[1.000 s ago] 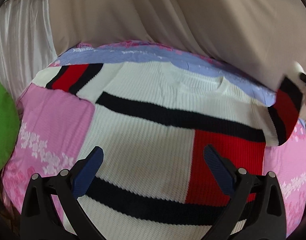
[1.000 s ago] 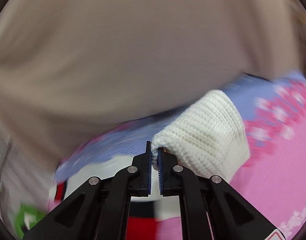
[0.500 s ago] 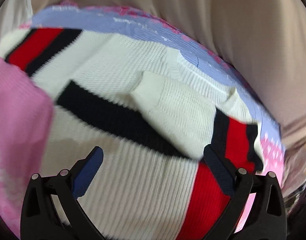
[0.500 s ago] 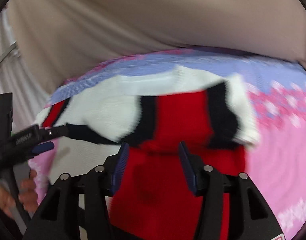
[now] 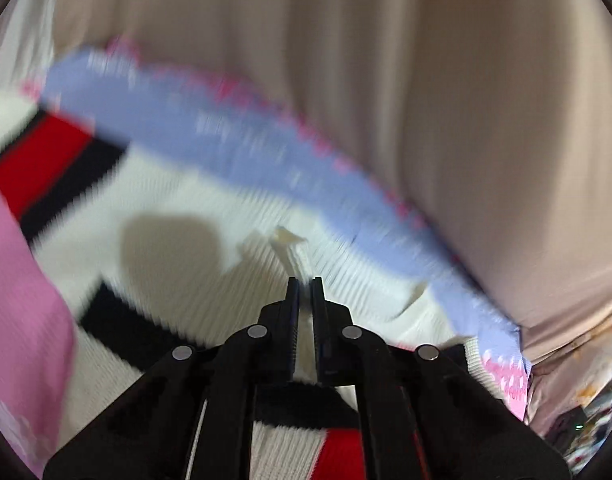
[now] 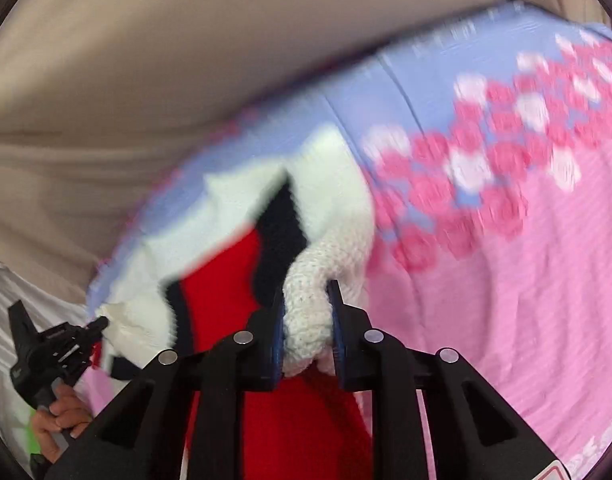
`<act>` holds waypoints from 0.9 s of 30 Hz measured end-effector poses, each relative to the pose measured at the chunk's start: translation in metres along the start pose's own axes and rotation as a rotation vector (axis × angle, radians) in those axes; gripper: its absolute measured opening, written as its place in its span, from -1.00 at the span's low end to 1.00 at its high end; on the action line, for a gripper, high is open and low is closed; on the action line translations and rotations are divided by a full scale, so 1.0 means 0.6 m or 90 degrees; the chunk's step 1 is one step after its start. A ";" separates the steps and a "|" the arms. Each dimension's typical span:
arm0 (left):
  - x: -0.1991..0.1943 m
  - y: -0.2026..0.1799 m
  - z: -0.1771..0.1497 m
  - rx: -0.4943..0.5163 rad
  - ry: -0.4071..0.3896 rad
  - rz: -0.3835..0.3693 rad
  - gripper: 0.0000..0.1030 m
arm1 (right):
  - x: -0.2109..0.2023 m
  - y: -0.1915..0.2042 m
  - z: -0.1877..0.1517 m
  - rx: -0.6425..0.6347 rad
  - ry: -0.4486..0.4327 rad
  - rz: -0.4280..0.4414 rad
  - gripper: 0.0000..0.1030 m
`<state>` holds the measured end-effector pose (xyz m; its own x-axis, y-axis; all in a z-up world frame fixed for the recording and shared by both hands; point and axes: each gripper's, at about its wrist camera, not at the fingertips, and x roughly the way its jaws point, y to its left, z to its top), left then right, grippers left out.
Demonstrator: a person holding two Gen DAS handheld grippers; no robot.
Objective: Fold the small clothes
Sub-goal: 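Fold the sleeve across the body with the right tool while the left tool grasps the other cuff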
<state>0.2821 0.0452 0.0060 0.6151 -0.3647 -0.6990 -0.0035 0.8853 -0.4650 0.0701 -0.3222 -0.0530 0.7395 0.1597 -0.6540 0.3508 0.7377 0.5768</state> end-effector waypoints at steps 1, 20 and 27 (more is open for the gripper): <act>-0.006 0.000 0.002 0.014 -0.008 0.013 -0.89 | -0.025 0.011 0.004 -0.011 -0.027 0.009 -0.65; 0.109 0.105 -0.076 -0.089 0.111 0.062 0.57 | 0.047 0.074 0.015 -0.126 0.005 -0.106 -0.50; 0.127 0.060 -0.065 -0.071 0.118 0.020 -0.95 | 0.075 0.077 -0.036 -0.150 0.025 -0.122 -0.41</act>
<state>0.2978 0.0380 -0.0853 0.4581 -0.3933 -0.7971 -0.1133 0.8636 -0.4913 0.1074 -0.2668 -0.0664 0.6484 0.0250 -0.7609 0.3354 0.8879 0.3150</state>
